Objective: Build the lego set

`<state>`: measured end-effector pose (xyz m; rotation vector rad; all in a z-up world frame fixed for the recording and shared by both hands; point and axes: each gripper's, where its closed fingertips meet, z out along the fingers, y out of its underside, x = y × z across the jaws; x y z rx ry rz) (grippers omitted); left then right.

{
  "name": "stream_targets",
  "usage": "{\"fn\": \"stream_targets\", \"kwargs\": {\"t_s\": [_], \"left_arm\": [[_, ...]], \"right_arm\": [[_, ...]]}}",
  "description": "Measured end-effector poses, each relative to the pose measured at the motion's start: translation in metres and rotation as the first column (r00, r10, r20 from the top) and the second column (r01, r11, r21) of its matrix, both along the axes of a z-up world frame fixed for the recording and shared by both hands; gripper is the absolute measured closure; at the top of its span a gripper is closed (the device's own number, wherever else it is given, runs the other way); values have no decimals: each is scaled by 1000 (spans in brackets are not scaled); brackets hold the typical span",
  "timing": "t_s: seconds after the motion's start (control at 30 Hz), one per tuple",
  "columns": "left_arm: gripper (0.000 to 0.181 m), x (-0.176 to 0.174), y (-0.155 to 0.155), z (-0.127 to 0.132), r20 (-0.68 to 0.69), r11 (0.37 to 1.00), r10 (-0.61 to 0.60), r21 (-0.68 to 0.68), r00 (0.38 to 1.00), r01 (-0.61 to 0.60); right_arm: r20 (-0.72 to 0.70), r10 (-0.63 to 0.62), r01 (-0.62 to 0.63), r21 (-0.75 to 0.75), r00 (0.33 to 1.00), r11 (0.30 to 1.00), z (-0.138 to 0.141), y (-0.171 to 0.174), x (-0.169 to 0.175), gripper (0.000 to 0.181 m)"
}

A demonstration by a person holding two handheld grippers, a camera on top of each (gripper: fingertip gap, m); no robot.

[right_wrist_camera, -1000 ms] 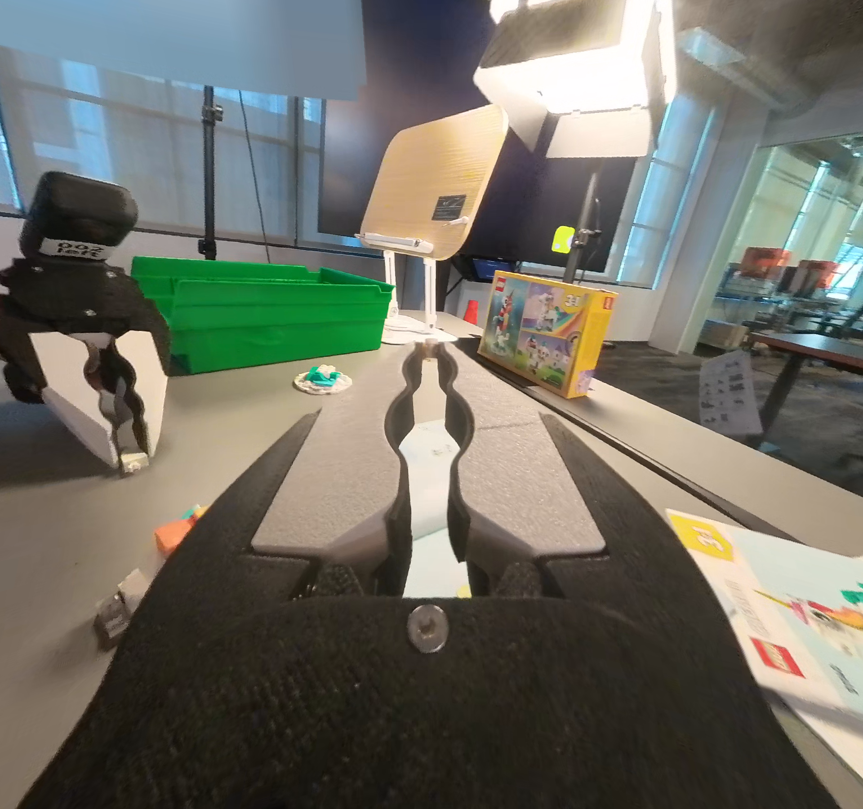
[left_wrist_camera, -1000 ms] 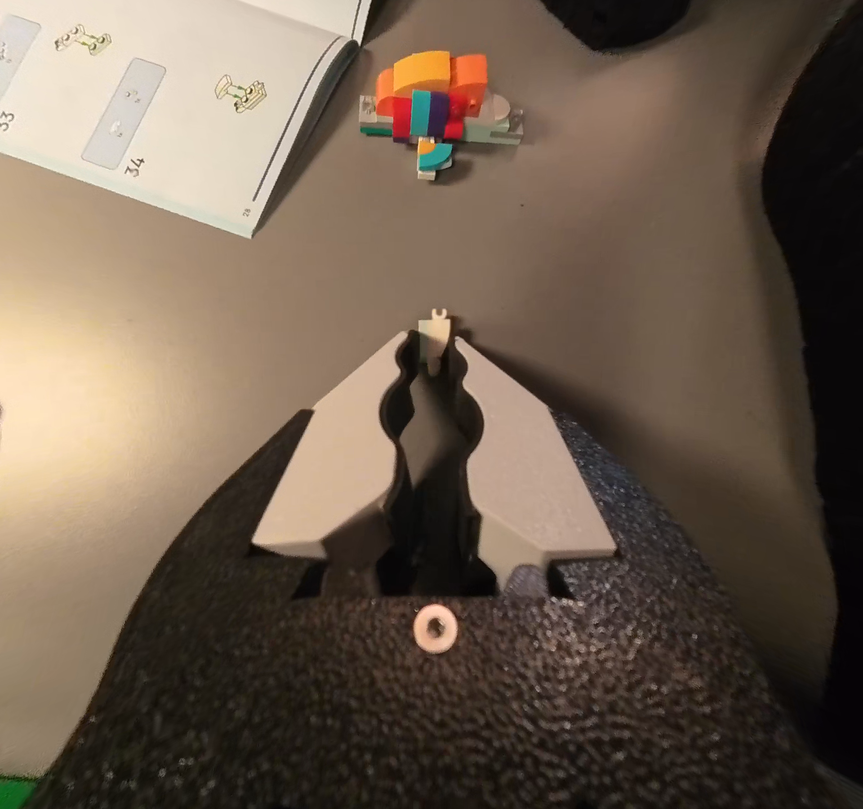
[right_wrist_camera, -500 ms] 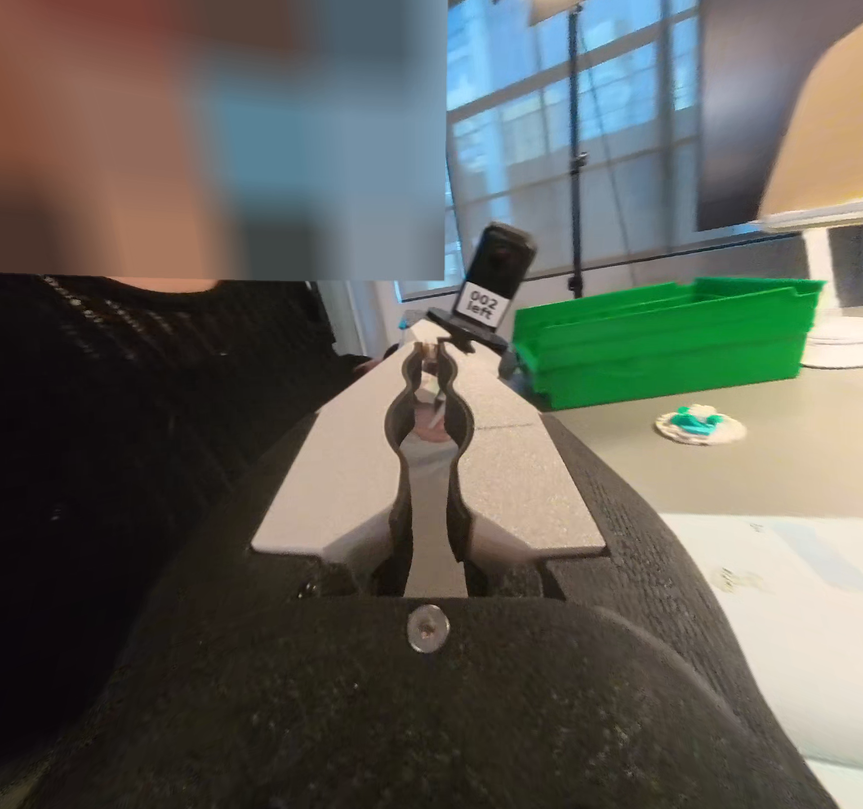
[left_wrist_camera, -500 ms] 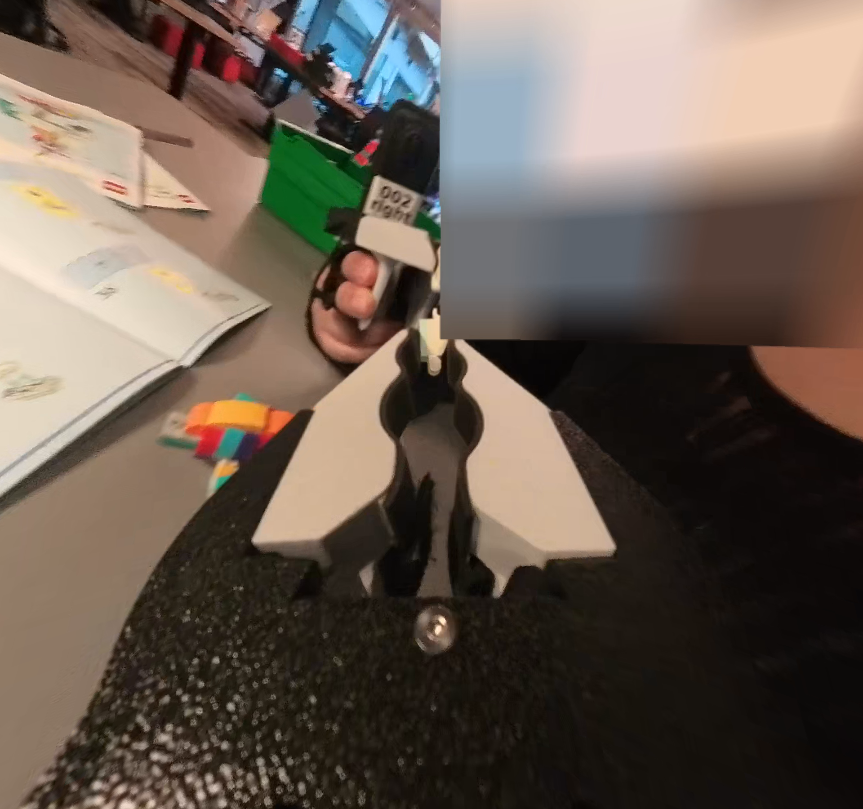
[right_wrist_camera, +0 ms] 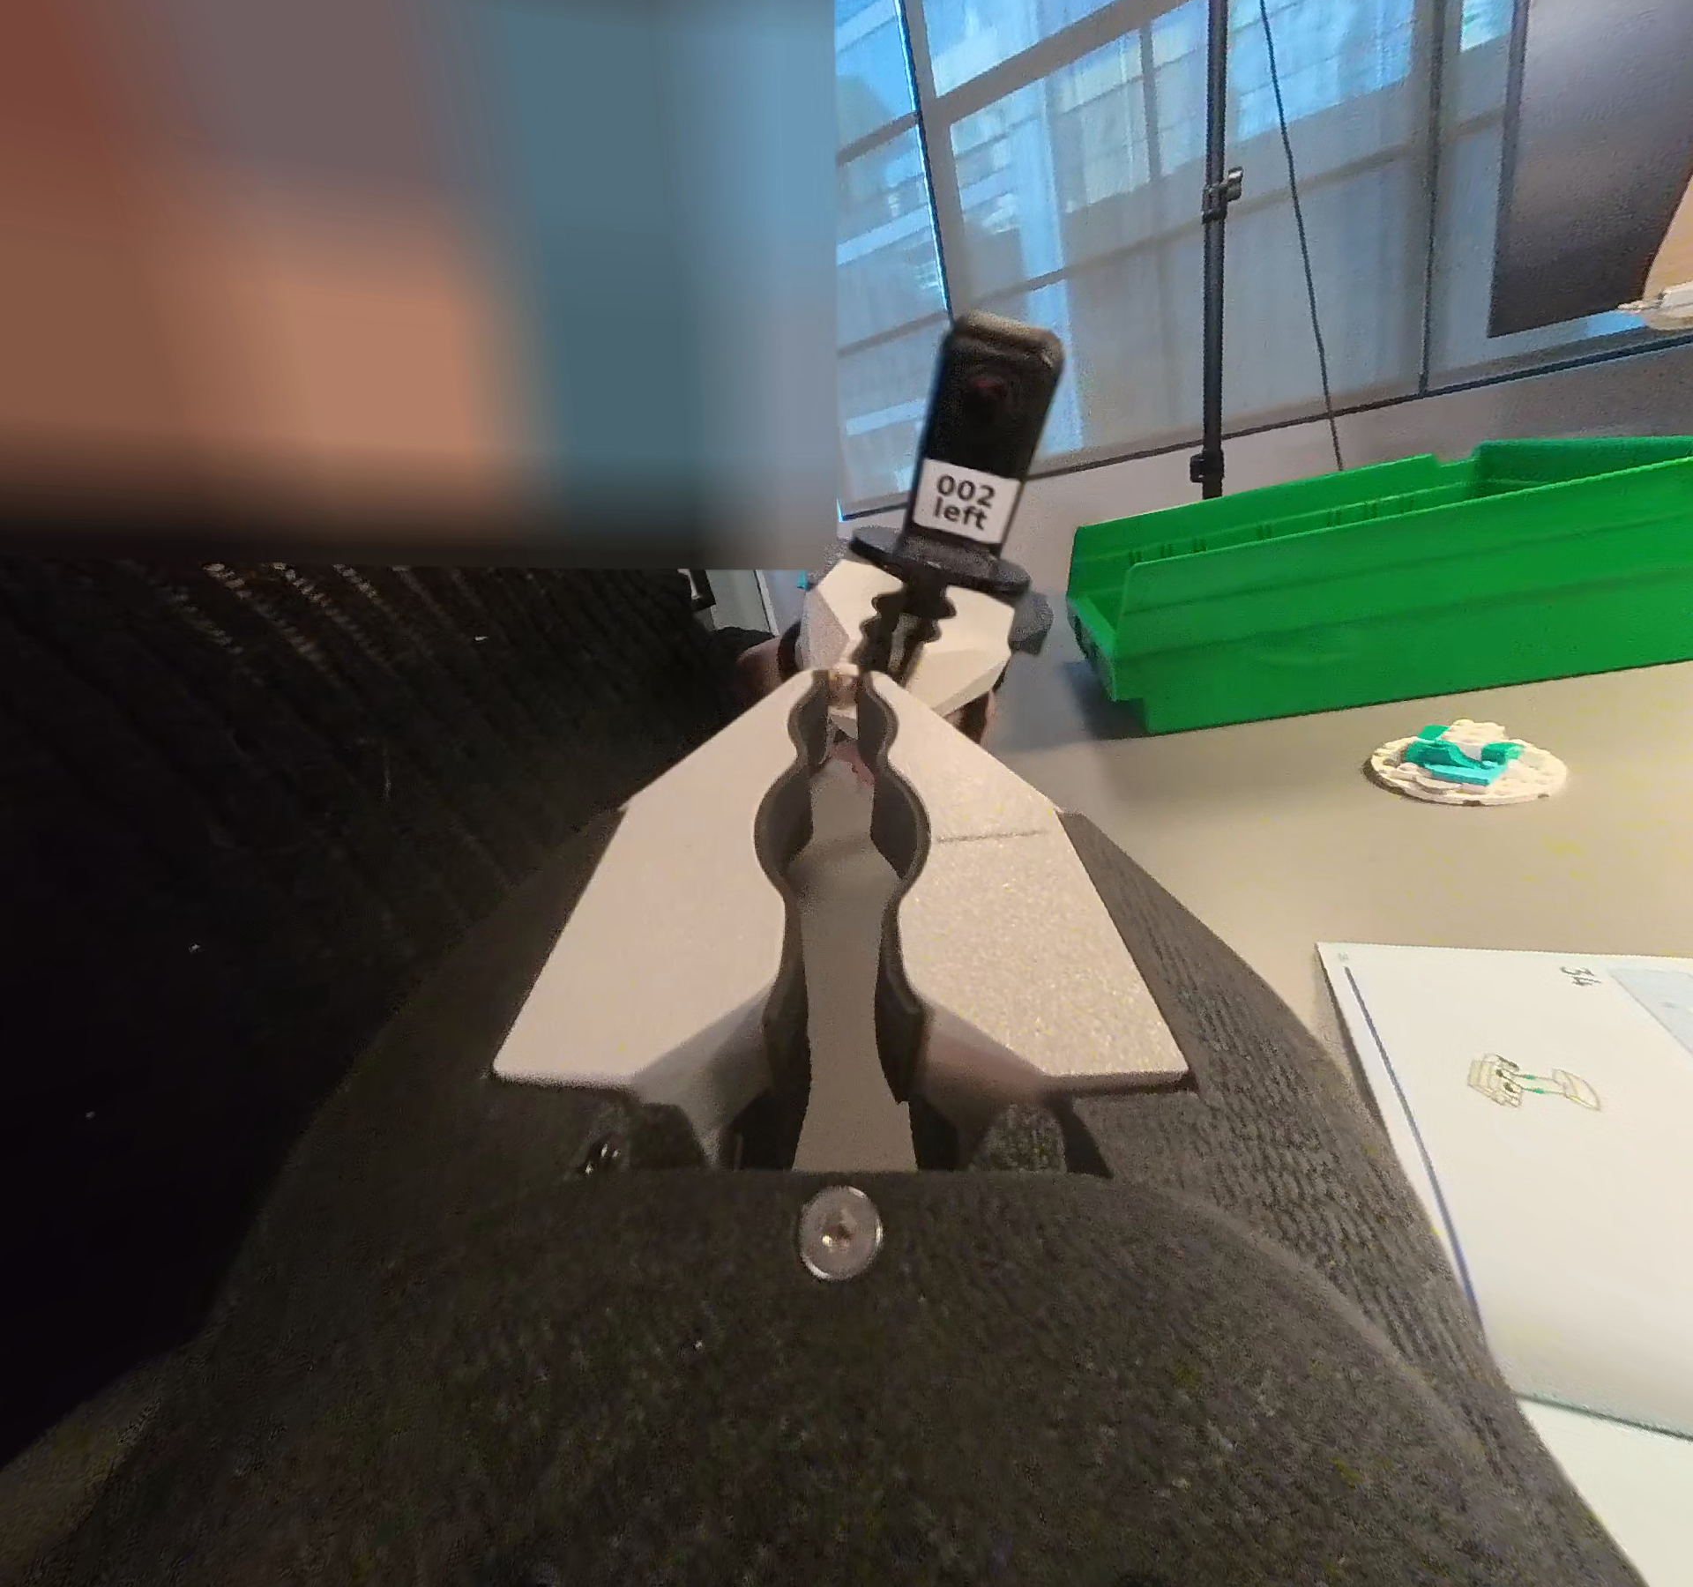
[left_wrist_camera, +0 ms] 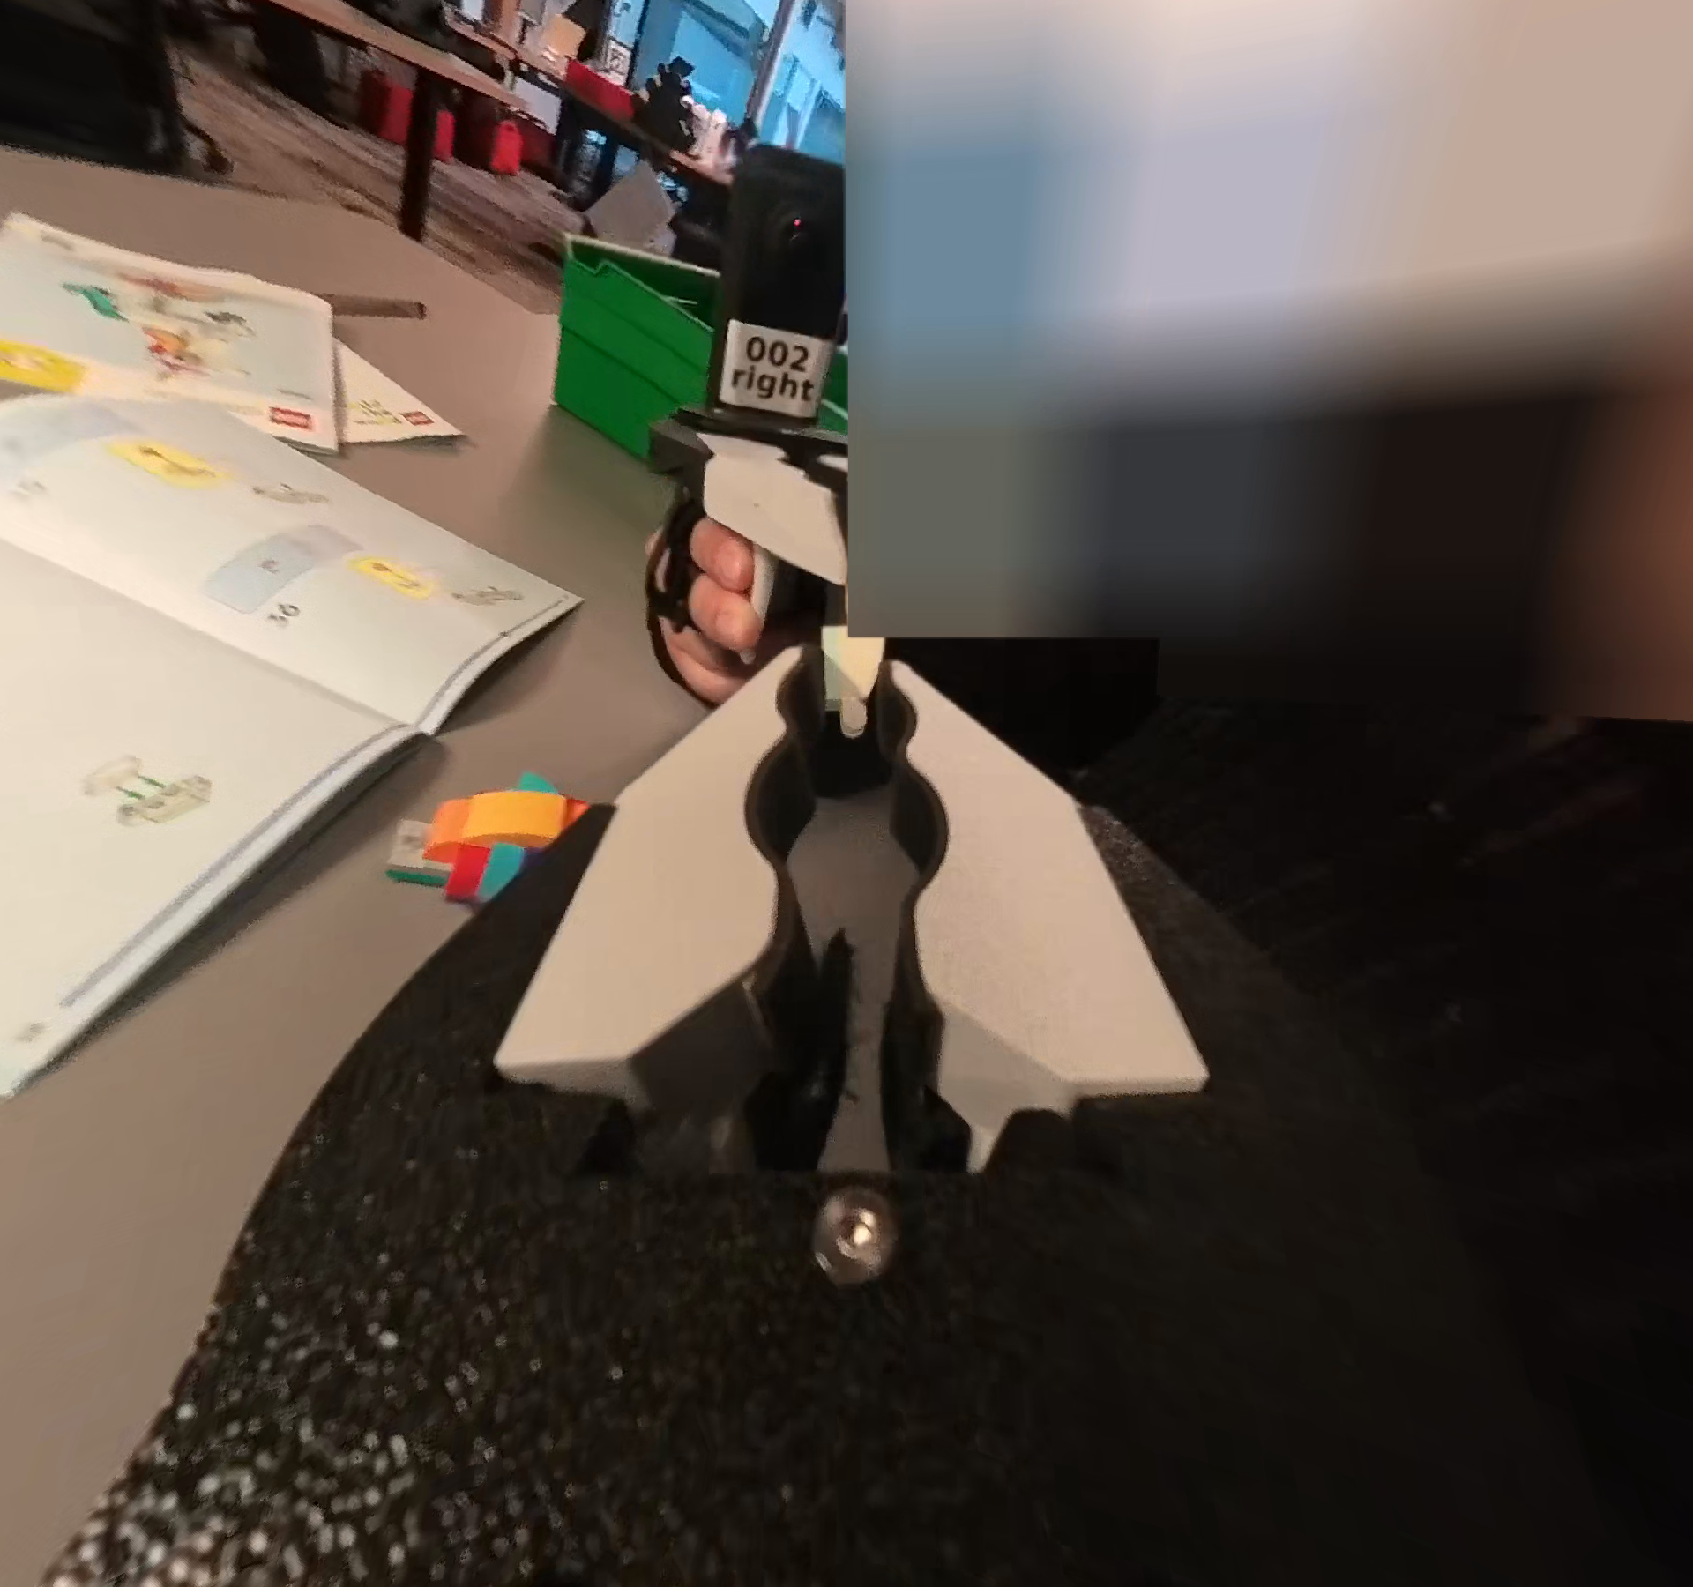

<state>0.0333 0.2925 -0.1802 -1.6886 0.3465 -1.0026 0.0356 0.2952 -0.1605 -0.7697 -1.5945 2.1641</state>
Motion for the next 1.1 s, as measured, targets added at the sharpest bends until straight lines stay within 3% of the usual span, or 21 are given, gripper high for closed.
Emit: {"fn": "stream_targets", "kwargs": {"t_s": [0.13,0.23,1.1], "left_arm": [[172,-2,1,-4,-231,994,71,102,970,-49],[173,-2,2,-6,-331,988,102,141,938,-57],[173,-2,1,-10,-400,981,132,187,907,-60]], "right_arm": [[-11,-25,26,62,1000,998,-5,-1,0,177],[-30,-47,51,117,998,992,-8,-3,0,177],[-34,-56,61,149,998,987,-13,-5,-2,177]]}}
